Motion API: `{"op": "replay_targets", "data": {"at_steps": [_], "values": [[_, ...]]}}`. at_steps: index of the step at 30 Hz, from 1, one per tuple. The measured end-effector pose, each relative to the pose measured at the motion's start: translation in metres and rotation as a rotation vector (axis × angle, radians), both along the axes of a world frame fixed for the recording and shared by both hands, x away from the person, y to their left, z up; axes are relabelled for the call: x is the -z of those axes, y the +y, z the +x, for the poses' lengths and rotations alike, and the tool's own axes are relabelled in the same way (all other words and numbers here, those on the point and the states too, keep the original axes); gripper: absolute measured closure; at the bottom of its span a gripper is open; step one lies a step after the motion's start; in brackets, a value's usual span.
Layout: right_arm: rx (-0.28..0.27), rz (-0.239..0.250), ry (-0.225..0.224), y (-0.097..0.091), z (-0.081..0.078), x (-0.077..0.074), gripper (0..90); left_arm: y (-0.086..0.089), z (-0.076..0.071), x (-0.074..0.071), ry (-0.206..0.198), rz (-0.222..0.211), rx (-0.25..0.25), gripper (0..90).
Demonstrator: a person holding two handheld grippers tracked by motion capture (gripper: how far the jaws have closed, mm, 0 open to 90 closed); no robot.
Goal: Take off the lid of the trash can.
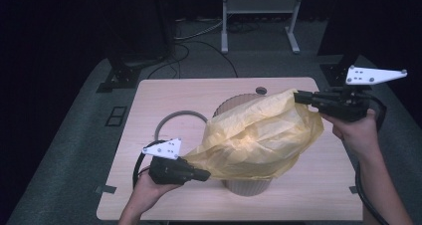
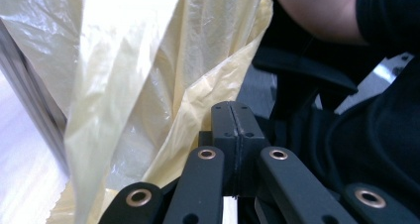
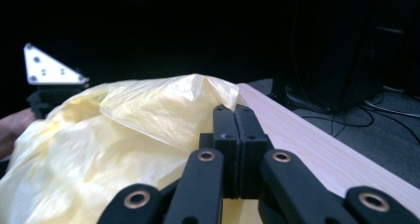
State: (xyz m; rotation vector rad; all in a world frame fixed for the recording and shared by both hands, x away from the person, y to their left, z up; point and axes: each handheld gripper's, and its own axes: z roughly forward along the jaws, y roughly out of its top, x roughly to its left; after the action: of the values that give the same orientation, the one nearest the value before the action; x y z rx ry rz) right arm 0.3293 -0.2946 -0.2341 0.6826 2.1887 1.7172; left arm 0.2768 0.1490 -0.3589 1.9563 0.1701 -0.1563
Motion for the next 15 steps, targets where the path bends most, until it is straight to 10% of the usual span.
{"op": "replay_targets", "data": {"at_steps": [15], "values": [[0.096,0.037,0.128,0.011,0.061,0.011,89.7,0.005,-0.004,0.007,-0.054,-0.153,-0.001,89.8]]}}
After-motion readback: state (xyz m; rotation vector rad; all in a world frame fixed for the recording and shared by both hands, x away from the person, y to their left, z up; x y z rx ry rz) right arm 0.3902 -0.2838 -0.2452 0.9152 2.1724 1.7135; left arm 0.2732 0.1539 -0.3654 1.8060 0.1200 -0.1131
